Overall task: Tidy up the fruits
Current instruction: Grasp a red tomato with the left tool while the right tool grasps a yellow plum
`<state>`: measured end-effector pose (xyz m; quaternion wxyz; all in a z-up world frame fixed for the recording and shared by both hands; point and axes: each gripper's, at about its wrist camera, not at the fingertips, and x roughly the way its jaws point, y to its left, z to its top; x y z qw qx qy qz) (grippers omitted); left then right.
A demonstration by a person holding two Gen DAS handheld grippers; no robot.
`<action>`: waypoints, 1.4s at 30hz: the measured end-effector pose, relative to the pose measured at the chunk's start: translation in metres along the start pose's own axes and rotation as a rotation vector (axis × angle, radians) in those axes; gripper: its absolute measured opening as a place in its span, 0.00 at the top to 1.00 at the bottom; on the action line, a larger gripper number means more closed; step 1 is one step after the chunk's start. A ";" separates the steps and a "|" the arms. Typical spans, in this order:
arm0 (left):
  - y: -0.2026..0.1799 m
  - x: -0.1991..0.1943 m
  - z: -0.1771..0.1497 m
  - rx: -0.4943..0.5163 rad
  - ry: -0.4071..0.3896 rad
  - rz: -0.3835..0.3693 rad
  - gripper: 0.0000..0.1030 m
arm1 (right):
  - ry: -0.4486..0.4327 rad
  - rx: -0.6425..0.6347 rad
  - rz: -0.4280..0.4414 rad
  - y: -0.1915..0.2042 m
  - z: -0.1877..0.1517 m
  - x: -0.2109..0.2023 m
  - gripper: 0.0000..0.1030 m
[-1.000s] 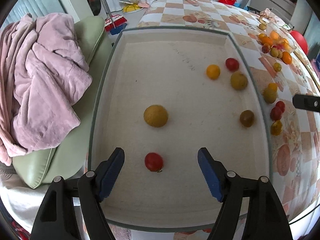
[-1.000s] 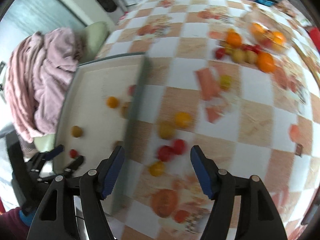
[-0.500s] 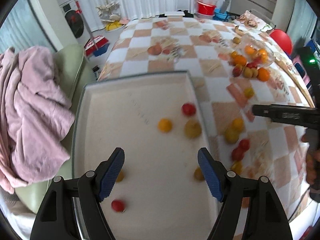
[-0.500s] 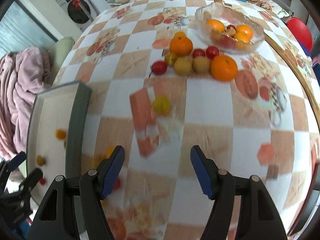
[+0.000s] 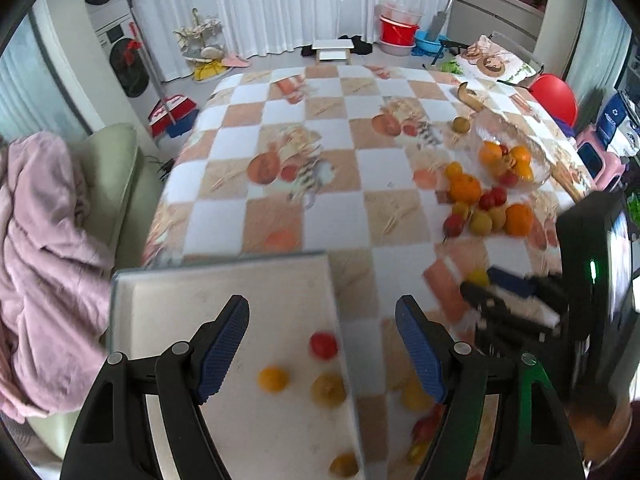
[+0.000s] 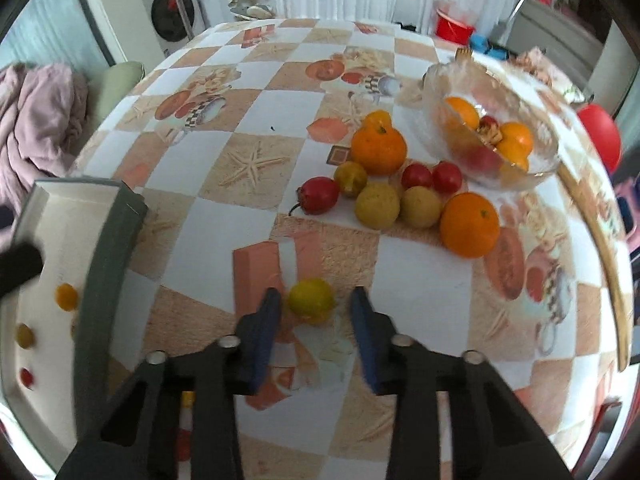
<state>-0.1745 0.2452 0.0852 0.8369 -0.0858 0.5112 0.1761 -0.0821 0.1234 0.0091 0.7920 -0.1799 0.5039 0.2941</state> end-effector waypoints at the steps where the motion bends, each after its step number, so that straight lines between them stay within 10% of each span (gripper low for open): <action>1: -0.005 0.005 0.006 0.004 0.000 -0.013 0.26 | -0.004 -0.006 -0.003 -0.002 -0.001 0.000 0.78; 23: -0.107 0.107 0.042 0.145 0.035 -0.046 0.26 | -0.004 0.135 -0.004 -0.088 -0.023 -0.014 0.78; 30: -0.118 0.102 0.044 0.167 0.029 -0.121 0.79 | -0.005 0.135 0.007 -0.089 -0.024 -0.014 0.78; 42: -0.080 0.058 0.013 0.040 0.031 -0.174 0.79 | 0.031 0.204 0.101 -0.093 -0.031 -0.022 0.78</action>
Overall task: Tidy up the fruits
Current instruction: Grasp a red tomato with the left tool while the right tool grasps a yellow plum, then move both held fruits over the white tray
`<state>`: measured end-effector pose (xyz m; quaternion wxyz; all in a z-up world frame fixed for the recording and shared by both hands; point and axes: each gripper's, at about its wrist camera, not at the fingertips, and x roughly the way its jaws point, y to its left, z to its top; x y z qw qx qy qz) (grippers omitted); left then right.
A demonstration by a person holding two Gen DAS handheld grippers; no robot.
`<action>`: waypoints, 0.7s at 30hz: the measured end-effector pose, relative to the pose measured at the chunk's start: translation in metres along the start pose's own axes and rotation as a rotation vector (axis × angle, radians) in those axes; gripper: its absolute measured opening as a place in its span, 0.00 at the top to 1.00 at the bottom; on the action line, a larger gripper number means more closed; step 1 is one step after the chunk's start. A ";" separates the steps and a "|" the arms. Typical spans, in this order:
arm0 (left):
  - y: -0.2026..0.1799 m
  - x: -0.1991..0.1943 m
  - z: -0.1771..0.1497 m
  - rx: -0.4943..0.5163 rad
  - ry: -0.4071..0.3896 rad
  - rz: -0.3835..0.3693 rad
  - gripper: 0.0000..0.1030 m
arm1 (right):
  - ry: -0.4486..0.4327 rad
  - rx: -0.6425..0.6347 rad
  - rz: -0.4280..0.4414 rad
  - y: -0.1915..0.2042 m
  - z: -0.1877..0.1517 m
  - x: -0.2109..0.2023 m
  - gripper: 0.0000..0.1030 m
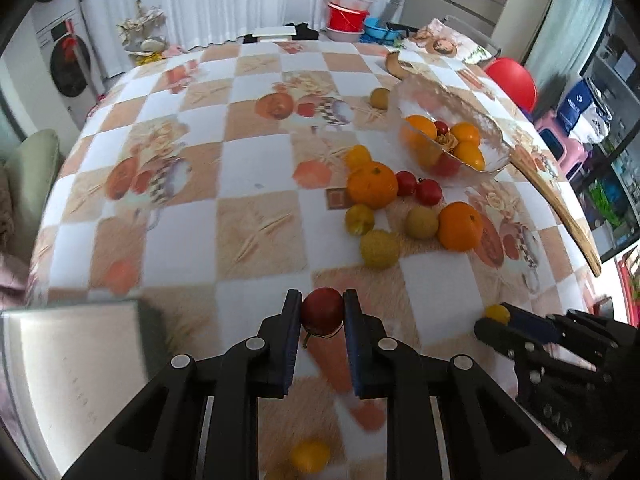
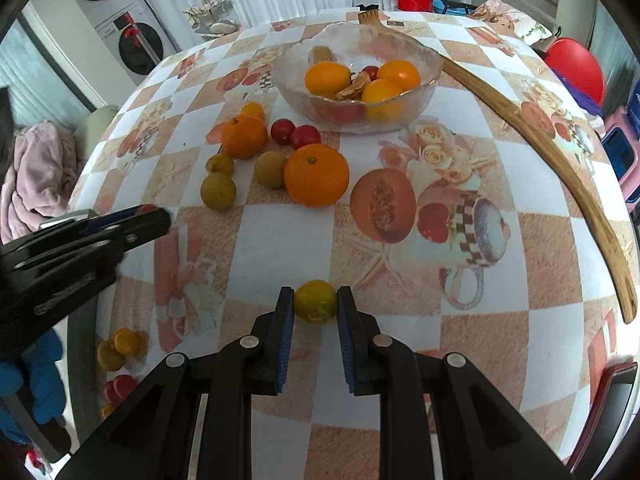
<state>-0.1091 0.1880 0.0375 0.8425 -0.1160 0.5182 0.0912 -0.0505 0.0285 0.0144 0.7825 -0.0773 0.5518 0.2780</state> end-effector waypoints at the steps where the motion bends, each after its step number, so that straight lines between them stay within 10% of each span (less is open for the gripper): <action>1: 0.003 -0.005 -0.003 -0.004 -0.003 0.002 0.79 | 0.003 -0.001 0.003 0.002 -0.002 -0.002 0.78; 21: 0.121 -0.086 -0.075 -0.182 -0.048 0.142 0.79 | 0.008 -0.147 0.134 0.121 0.001 -0.019 0.77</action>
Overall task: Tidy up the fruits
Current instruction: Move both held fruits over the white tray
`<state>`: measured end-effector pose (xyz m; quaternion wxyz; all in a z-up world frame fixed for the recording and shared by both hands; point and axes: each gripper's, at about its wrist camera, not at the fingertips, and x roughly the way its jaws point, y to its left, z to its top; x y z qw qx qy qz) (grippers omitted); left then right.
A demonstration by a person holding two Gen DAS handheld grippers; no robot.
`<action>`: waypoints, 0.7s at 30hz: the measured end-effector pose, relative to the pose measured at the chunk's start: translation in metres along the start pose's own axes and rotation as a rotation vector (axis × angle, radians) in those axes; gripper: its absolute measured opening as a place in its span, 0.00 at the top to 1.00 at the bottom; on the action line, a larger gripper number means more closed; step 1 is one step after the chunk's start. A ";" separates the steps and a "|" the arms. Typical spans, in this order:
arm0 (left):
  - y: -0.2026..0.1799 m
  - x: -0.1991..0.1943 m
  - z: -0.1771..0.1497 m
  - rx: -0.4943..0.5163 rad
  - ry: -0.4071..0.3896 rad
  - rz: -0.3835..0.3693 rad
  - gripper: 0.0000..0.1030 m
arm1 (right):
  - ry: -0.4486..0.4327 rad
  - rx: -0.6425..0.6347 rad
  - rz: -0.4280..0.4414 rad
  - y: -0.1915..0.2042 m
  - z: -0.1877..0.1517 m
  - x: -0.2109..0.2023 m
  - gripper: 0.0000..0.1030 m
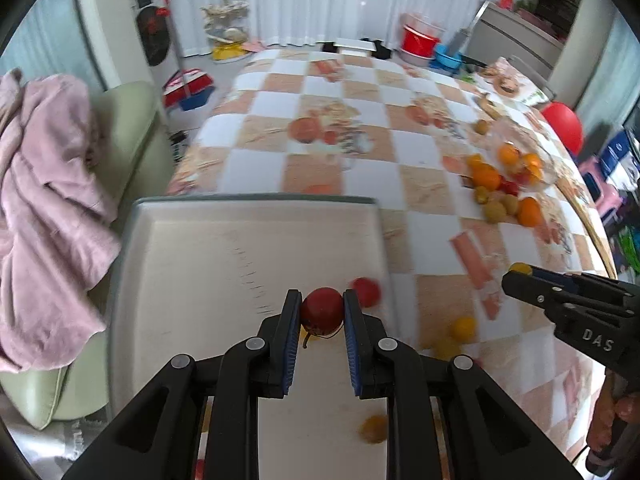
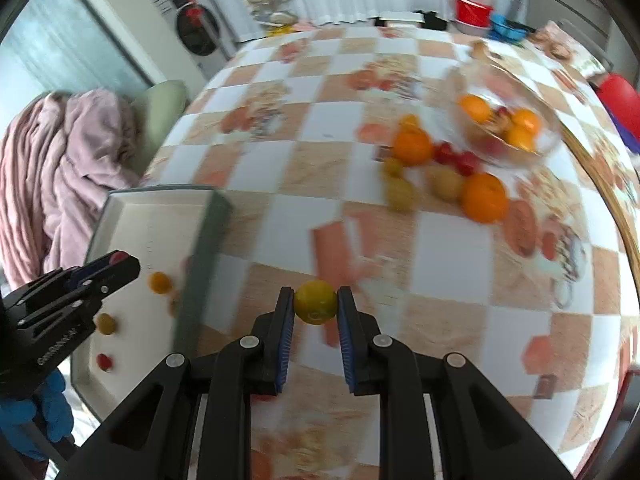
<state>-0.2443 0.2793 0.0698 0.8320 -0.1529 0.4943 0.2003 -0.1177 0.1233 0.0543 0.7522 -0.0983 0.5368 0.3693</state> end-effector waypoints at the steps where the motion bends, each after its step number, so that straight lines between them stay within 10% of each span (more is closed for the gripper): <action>1: 0.007 -0.001 -0.001 -0.009 -0.002 0.008 0.79 | 0.001 -0.009 0.008 0.006 0.001 0.001 0.77; 21: 0.078 0.037 0.006 -0.070 0.035 0.139 0.79 | 0.101 -0.101 0.099 0.101 0.049 0.078 0.78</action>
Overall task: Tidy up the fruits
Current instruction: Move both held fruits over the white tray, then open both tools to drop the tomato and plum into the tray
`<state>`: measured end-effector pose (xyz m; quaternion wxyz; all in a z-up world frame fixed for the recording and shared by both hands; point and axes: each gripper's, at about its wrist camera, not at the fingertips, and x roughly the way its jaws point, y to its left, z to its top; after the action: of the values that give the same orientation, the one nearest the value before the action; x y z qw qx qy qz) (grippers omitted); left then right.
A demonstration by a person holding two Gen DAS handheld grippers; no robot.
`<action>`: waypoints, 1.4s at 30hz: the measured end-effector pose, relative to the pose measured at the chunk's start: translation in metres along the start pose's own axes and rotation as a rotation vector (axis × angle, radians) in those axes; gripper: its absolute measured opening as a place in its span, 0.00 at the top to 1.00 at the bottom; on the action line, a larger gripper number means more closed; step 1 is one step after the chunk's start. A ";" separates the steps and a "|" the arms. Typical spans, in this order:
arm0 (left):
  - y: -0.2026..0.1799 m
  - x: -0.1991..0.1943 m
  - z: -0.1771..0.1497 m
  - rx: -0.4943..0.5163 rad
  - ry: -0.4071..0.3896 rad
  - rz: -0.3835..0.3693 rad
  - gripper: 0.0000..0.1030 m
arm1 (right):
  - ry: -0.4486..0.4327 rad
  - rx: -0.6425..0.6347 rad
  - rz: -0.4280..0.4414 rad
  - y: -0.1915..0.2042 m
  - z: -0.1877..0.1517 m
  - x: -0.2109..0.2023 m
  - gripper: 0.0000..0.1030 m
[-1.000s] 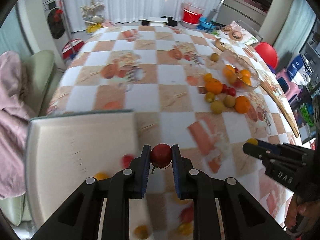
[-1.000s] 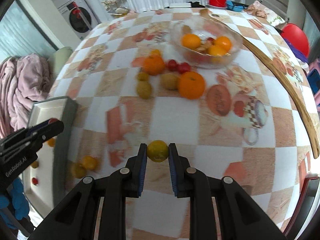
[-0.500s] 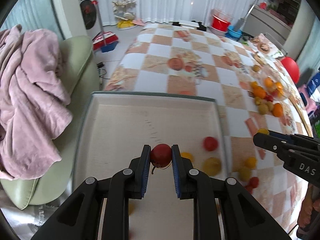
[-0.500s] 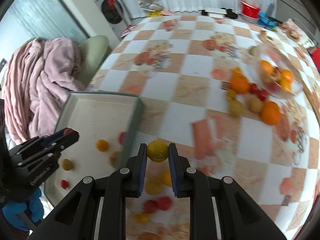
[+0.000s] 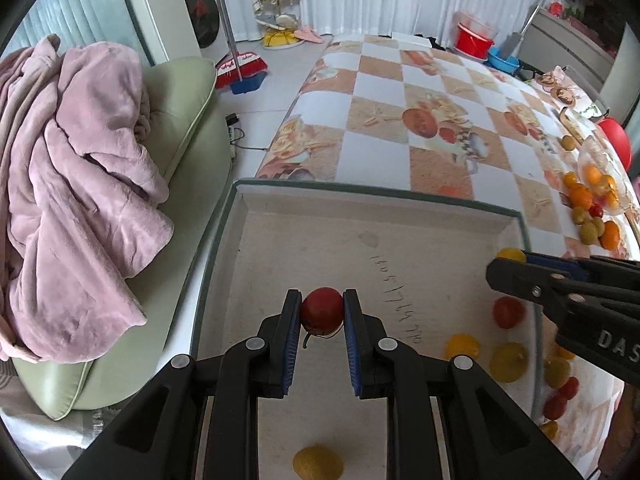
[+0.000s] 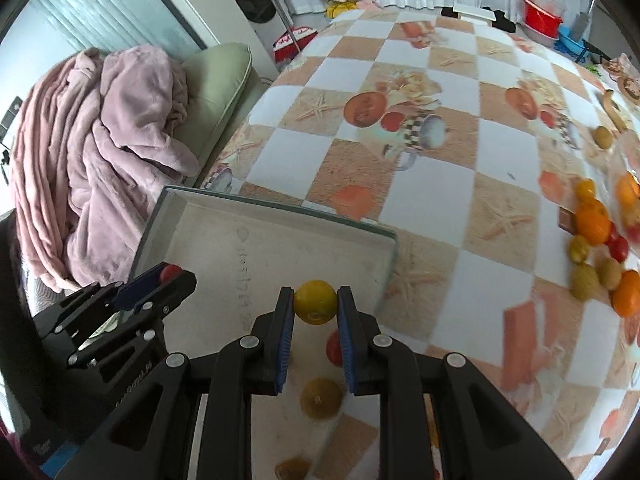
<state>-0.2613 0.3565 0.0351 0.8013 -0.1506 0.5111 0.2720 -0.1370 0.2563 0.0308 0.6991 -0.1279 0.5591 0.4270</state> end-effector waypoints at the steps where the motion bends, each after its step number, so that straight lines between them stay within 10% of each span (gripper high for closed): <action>1: 0.000 0.001 0.000 0.000 0.003 0.002 0.79 | 0.006 -0.003 -0.006 0.001 0.002 0.005 0.78; 17: -0.002 0.011 -0.009 0.034 0.024 0.024 0.76 | 0.054 -0.057 -0.050 0.011 0.005 0.026 0.72; 20: 0.001 0.009 -0.010 0.024 0.015 0.031 0.38 | 0.034 -0.053 -0.040 0.011 0.005 0.019 0.59; 29: -0.001 0.003 -0.011 0.031 0.015 0.038 0.37 | -0.059 -0.024 -0.029 0.007 0.001 -0.017 0.20; 42: -0.033 -0.028 -0.020 0.106 0.014 -0.002 0.37 | -0.059 0.128 -0.118 -0.069 -0.061 -0.065 0.19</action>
<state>-0.2663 0.3117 0.0506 0.8049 -0.1102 0.5301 0.2429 -0.1277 0.1456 0.0474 0.7461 -0.1032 0.5556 0.3520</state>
